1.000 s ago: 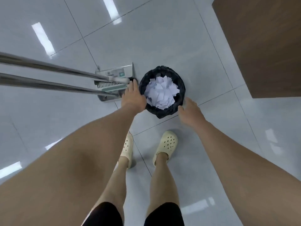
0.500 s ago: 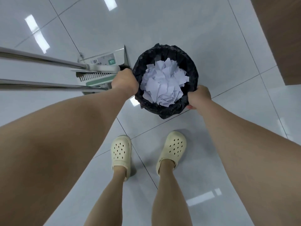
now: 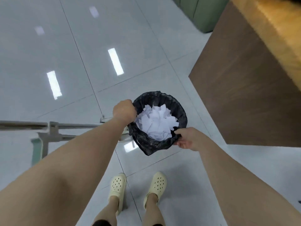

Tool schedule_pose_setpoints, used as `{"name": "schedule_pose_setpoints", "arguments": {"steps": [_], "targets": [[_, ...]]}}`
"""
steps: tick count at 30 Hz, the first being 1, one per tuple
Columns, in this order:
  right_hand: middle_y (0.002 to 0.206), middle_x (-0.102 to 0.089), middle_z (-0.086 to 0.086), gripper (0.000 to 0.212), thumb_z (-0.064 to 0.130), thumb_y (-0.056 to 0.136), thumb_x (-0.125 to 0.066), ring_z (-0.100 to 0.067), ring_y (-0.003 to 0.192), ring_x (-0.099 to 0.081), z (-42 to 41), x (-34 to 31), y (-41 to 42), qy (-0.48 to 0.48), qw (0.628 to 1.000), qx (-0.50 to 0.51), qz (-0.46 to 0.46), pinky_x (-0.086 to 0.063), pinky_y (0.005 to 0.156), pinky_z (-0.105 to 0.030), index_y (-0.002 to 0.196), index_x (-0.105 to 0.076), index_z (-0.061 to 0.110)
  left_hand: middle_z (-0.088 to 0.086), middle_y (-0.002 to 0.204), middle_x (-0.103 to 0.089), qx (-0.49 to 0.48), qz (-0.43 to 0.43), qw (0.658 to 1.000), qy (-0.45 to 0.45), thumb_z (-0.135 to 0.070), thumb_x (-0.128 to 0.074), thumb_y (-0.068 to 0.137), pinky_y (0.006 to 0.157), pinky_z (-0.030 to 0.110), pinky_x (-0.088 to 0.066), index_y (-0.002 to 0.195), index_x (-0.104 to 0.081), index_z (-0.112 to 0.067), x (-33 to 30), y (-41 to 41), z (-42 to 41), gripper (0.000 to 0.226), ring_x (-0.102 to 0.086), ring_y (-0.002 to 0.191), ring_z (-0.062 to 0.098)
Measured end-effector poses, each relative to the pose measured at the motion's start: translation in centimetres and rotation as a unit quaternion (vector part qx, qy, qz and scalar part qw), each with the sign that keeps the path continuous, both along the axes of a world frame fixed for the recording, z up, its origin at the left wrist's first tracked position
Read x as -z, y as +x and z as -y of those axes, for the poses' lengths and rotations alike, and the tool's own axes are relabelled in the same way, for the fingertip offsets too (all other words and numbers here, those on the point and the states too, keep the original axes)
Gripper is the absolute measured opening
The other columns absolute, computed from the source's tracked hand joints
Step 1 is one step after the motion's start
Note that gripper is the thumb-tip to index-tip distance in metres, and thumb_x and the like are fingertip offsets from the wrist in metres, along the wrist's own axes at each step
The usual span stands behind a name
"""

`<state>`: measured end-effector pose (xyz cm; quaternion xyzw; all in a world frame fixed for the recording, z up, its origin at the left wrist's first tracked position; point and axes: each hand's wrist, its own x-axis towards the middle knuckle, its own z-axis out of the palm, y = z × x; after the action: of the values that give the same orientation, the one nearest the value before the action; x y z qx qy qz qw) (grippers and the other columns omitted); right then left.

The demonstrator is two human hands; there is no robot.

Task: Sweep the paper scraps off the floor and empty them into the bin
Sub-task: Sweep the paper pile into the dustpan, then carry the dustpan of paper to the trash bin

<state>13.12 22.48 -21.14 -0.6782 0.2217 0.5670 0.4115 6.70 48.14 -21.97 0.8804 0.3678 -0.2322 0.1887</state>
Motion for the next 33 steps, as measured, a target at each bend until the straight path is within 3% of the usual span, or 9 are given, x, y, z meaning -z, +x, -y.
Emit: {"name": "schedule_pose_setpoints", "arguments": {"steps": [4, 7, 14, 19, 21, 23, 28, 31, 33], "targets": [[0.081, -0.069, -0.011, 0.014, 0.003, 0.096, -0.047, -0.028, 0.067, -0.068, -0.6, -13.8, 0.6, 0.029, 0.997, -0.006, 0.069, -0.039, 0.046, -0.023, 0.092, -0.059, 0.009, 0.014, 0.102, -0.067, 0.006, 0.07, 0.997, 0.026, -0.017, -0.053, 0.099, 0.069, 0.035, -0.042, 0.094, -0.056, -0.011, -14.0, 1.7, -0.5, 0.008, -0.054, 0.081, 0.031], [0.08, -0.07, -0.012, 0.016, 0.002, 0.092, -0.047, -0.031, 0.066, -0.069, -1.5, -22.3, -0.1, 0.05, 0.988, -0.003, 0.145, -0.04, 0.042, -0.02, 0.09, -0.059, 0.012, 0.014, 0.104, -0.067, -0.005, 0.132, 0.99, 0.057, -0.018, -0.052, 0.099, 0.067, 0.033, -0.04, 0.102, -0.061, -0.008, -22.5, 1.0, -1.3, 0.014, -0.054, 0.08, 0.03], [0.078, -0.068, -0.015, 0.017, 0.003, 0.088, -0.043, -0.039, 0.077, -0.071, -4.9, -33.8, -2.4, 0.066, 0.965, -0.027, 0.253, -0.043, 0.038, -0.021, 0.09, -0.059, 0.01, 0.019, 0.109, -0.068, -0.075, 0.268, 0.959, 0.06, -0.011, -0.047, 0.097, 0.071, 0.039, -0.046, 0.112, -0.064, -0.004, -34.1, -4.8, -3.2, 0.024, -0.061, 0.091, 0.036], [0.074, -0.068, -0.011, 0.027, -0.001, 0.085, -0.035, -0.027, 0.061, -0.067, -7.4, -36.8, -4.2, 0.065, 0.963, -0.024, 0.262, -0.039, 0.041, -0.02, 0.09, -0.059, 0.01, 0.017, 0.129, -0.064, -0.124, 0.326, 0.937, 0.007, -0.025, -0.041, 0.104, 0.087, 0.037, -0.049, 0.151, -0.041, -0.006, -35.5, -10.0, -4.0, 0.05, -0.06, 0.113, 0.036], [0.08, -0.071, -0.012, 0.031, 0.0, 0.086, -0.034, -0.026, 0.06, -0.068, -8.6, -36.8, -5.5, 0.064, 0.962, -0.006, 0.266, -0.05, 0.053, -0.025, 0.097, -0.06, 0.011, 0.016, 0.132, -0.063, -0.12, 0.329, 0.937, 0.004, -0.028, -0.043, 0.104, 0.093, 0.041, -0.05, 0.153, -0.037, -0.007, -35.1, -11.9, -4.1, 0.054, -0.059, 0.116, 0.036], [0.082, -0.071, -0.013, 0.029, -0.001, 0.088, -0.034, -0.028, 0.06, -0.068, -9.7, -36.6, -7.0, 0.058, 0.963, 0.006, 0.264, -0.05, 0.062, -0.029, 0.098, -0.059, 0.012, 0.014, 0.132, -0.062, -0.102, 0.335, 0.937, 0.016, -0.028, -0.045, 0.105, 0.096, 0.044, -0.05, 0.148, -0.043, -0.007, -34.6, -13.6, -3.9, 0.048, -0.059, 0.117, 0.035], [0.073, -0.067, -0.014, 0.024, 0.002, 0.092, -0.031, -0.023, 0.039, -0.062, -11.6, -35.5, -10.0, 0.009, 0.968, 0.01, 0.25, -0.037, 0.041, -0.017, 0.094, -0.055, 0.008, 0.0, 0.108, -0.064, -0.004, 0.341, 0.939, 0.045, -0.033, -0.048, 0.103, 0.08, 0.041, -0.053, 0.112, -0.059, -0.017, -32.7, -18.7, -2.7, 0.021, -0.063, 0.093, 0.026], [0.074, -0.067, -0.019, 0.028, 0.004, 0.093, -0.034, -0.023, 0.034, -0.059, -12.9, -33.6, -11.1, -0.006, 0.974, 0.032, 0.223, -0.037, 0.034, -0.016, 0.108, -0.057, 0.002, -0.006, 0.103, -0.062, 0.052, 0.318, 0.944, 0.073, -0.039, -0.046, 0.104, 0.074, 0.037, -0.053, 0.108, -0.063, -0.019, -31.0, -22.6, -3.0, 0.027, -0.063, 0.086, 0.022], [0.083, -0.069, -0.021, 0.029, 0.005, 0.092, -0.037, -0.026, 0.045, -0.062, -13.5, -32.3, -12.2, -0.02, 0.977, 0.045, 0.21, -0.039, 0.034, -0.017, 0.112, -0.057, 0.0, -0.007, 0.092, -0.061, 0.072, 0.294, 0.947, 0.109, -0.044, -0.046, 0.102, 0.069, 0.034, -0.05, 0.097, -0.063, -0.02, -29.8, -25.4, -3.7, 0.03, -0.062, 0.08, 0.021]]}}
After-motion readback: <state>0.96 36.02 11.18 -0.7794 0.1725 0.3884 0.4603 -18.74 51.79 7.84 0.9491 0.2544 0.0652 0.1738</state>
